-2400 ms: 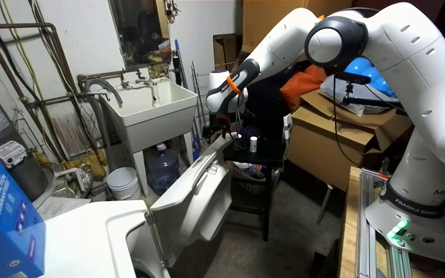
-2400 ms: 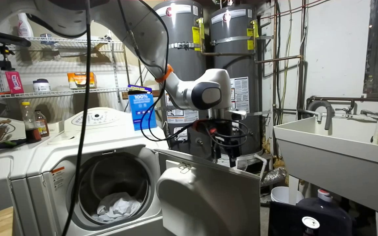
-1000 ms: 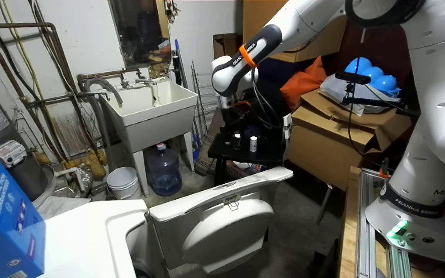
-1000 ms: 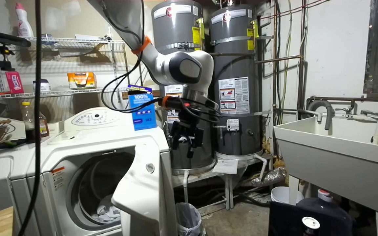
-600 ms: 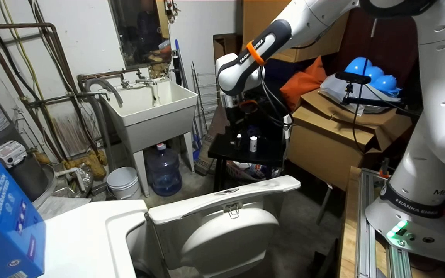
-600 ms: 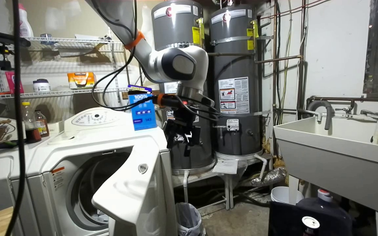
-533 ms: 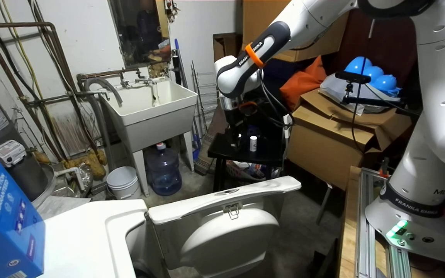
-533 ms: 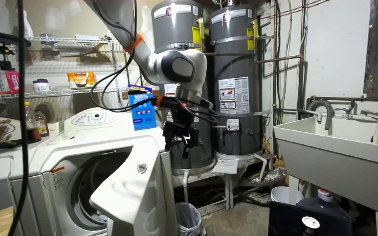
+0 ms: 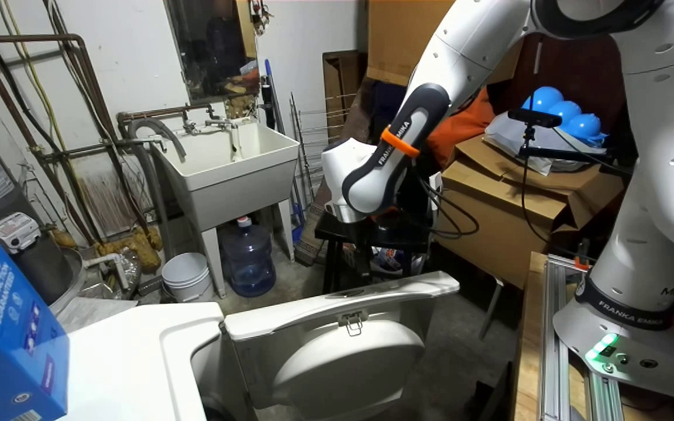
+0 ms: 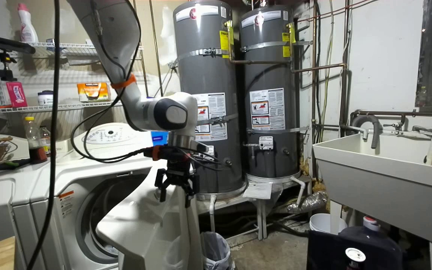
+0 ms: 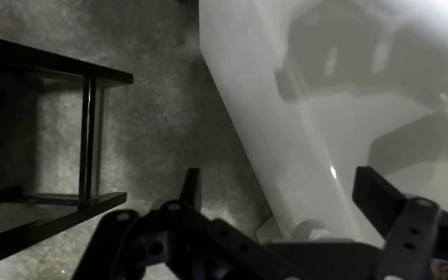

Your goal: Close the door of the washing machine

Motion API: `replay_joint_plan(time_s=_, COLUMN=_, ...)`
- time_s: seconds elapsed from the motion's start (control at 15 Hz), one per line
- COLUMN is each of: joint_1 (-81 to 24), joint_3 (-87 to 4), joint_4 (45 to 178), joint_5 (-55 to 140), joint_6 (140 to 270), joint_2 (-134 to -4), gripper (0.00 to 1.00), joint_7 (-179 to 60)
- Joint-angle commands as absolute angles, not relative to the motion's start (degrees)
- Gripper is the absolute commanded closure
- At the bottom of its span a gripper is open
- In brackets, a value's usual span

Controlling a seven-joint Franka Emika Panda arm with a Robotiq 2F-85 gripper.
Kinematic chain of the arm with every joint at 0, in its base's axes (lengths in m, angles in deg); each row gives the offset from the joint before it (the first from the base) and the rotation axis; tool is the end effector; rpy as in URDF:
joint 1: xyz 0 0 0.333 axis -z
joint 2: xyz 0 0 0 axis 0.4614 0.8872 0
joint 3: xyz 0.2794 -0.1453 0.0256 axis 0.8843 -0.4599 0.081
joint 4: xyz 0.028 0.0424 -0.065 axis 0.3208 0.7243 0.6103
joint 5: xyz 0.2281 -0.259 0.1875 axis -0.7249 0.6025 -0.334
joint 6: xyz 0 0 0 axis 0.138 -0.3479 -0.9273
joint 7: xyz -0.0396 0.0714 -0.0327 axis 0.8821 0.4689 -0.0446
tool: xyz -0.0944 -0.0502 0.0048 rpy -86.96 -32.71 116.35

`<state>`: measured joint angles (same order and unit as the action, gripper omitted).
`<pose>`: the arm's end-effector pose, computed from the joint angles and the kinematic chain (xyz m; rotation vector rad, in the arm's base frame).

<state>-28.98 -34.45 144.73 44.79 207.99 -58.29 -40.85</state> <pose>0.5226 0.0450 0.1478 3.0462 0.6173 -0.4010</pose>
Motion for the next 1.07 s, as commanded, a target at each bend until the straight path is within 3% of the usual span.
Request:
replay_joint_plan(time_s=0.0, joint_1=-30.55, joint_3=-35.49, joint_4=158.58, joint_5=52.28, joint_6=219.99, joint_2=-66.07, gripper=0.00, joint_7=-39.88)
replay_joint_plan(time_s=0.13, joint_1=-27.70, joint_3=-35.00, joint_4=162.93, joint_5=51.35, joint_6=229.90, joint_2=-68.64, gripper=0.00, joint_7=-38.43)
replay_joint_plan(time_s=0.2, joint_1=-29.62, joint_3=-34.72, joint_4=156.20, joint_5=50.82, joint_6=223.26, joint_2=-63.31, gripper=0.00, joint_7=-40.65)
replay_joint_plan(time_s=0.53, joint_1=-31.17, joint_3=-38.28, joint_4=156.20, joint_5=51.00, joint_6=222.53, joint_2=-63.72, gripper=0.00, joint_7=-49.78)
replay_joint_plan(time_s=1.0, joint_1=-25.47, joint_3=-36.13, joint_4=154.71, joint_5=36.97, joint_6=218.56, joint_2=-60.28, gripper=0.00, joint_7=-53.06)
